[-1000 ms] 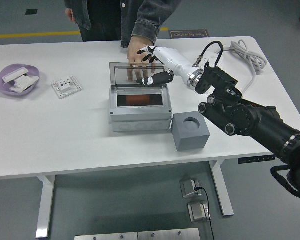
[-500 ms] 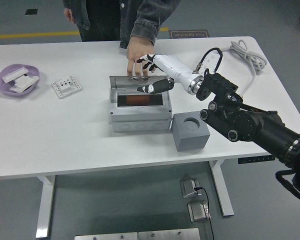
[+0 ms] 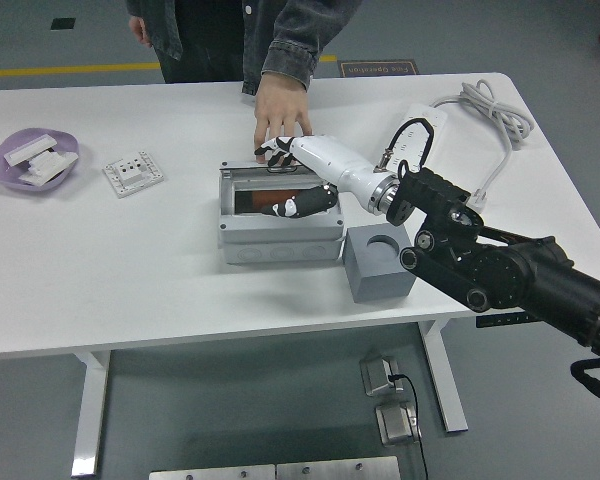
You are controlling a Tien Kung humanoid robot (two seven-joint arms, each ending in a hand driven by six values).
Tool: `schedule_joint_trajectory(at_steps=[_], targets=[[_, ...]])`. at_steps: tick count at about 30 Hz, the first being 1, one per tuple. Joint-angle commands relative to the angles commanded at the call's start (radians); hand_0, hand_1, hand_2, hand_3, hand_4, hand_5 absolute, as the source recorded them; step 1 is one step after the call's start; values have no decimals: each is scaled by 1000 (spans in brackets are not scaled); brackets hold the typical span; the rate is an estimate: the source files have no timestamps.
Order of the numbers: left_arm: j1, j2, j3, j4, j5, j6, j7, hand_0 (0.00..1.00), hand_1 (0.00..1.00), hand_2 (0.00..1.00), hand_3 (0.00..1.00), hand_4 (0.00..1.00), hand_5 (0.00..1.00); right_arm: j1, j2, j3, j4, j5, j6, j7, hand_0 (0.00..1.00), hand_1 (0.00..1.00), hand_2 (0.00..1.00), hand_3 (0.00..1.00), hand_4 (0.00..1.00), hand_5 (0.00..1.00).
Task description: Pick up the cylinder from the cube,place it in the box,flap close box
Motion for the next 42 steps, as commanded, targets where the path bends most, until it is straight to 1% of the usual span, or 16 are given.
schedule_joint_trajectory(at_steps=[6, 12, 17, 22, 25, 30, 35, 36, 38, 42], targets=[[5, -4, -8, 0, 6, 0, 1, 631, 644, 607, 622, 663, 240, -26, -8, 18, 50, -26, 1, -20, 678, 641, 699, 828, 926, 405], [6, -6, -9, 0, 5, 0, 0, 630, 644, 607, 622, 663, 240, -49, -13, 42, 56, -28, 3, -23, 679, 640, 698, 830, 928, 409], [10, -7, -21, 0, 17, 0, 2, 630, 644, 607, 622, 663, 240, -100, -41, 117, 91, -42, 8, -31, 678, 640, 699, 831, 926, 407], [18, -11, -47, 0, 35, 0, 6, 630, 644, 607, 622, 663, 241, -207, -84, 244, 187, -68, 10, -45, 676, 639, 698, 828, 921, 400], [27, -16, -79, 0, 63, 0, 10, 630, 643, 607, 622, 663, 240, -290, -92, 341, 258, -74, 13, -50, 676, 638, 699, 828, 911, 397], [38, -21, -122, 0, 105, -2, 15, 630, 643, 607, 622, 663, 240, -433, -73, 505, 372, -55, 24, -43, 676, 638, 699, 828, 911, 397], [39, -21, -120, 0, 105, -2, 12, 630, 643, 607, 621, 663, 239, -585, -54, 655, 478, 7, 18, -15, 671, 637, 699, 832, 910, 396], [39, -20, -120, 0, 106, -2, 11, 630, 643, 607, 621, 663, 239, -626, -48, 692, 505, 36, 17, 0, 671, 637, 699, 832, 910, 396], [40, -20, -122, 0, 109, -2, 11, 630, 643, 607, 621, 662, 239, -675, -41, 733, 517, 70, 19, 15, 677, 636, 697, 828, 908, 396], [43, -18, -126, 0, 116, -3, 11, 630, 643, 607, 621, 662, 239, -778, -15, 820, 484, 170, 63, 41, 677, 636, 697, 828, 908, 396]])
